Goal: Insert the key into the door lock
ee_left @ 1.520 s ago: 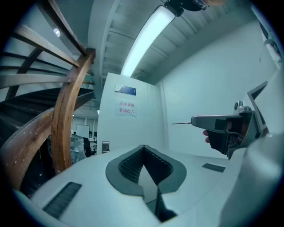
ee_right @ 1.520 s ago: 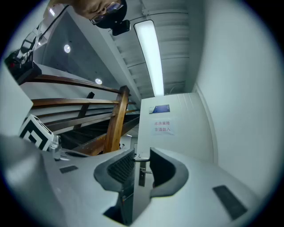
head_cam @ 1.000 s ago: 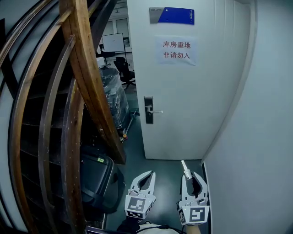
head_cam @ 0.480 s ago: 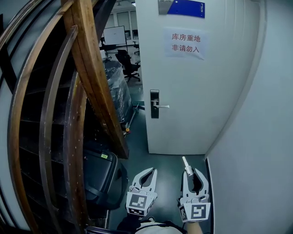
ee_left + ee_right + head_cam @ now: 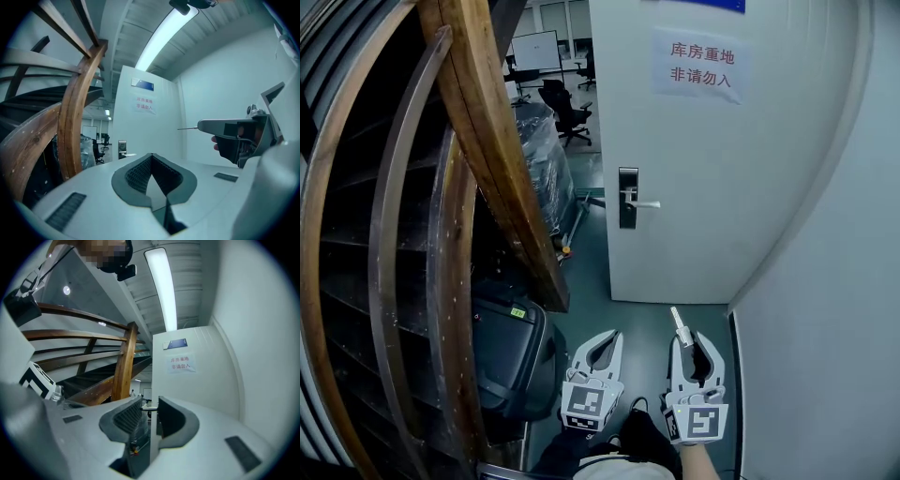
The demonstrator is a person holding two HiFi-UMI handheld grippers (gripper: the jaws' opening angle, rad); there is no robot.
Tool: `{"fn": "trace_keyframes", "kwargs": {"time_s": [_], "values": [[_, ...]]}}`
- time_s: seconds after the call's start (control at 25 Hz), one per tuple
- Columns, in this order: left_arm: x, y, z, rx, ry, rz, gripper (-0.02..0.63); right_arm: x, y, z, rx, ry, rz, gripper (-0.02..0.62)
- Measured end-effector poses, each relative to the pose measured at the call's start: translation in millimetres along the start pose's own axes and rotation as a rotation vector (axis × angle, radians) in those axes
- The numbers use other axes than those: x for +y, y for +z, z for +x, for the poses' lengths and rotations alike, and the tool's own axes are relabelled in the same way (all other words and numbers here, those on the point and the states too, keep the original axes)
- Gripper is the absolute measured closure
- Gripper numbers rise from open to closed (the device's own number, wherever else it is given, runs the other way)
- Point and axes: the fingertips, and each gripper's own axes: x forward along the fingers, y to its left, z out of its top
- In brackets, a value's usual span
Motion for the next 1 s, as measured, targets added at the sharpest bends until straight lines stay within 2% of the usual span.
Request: {"fn": "trace_keyframes", "kwargs": {"time_s": [0.32,0.68,1.0], "values": [[50.8,-8.0,72.0,0.015,0.083,0.012,0.603,-16.3,-33.8,88.3,0.016,0.062,0.031,0.479],[82.8,1.2,165.4,0.009,0.12,-0.001,0.603,-43.0,-47.8,177.7,0.017,0.112,0.047,0.479],[102.4,-14.0,206.6,0.041,0.149,-0.022,0.603,-50.5,-67.7,224.1,0.052,0.135,0.049,0.479]]}}
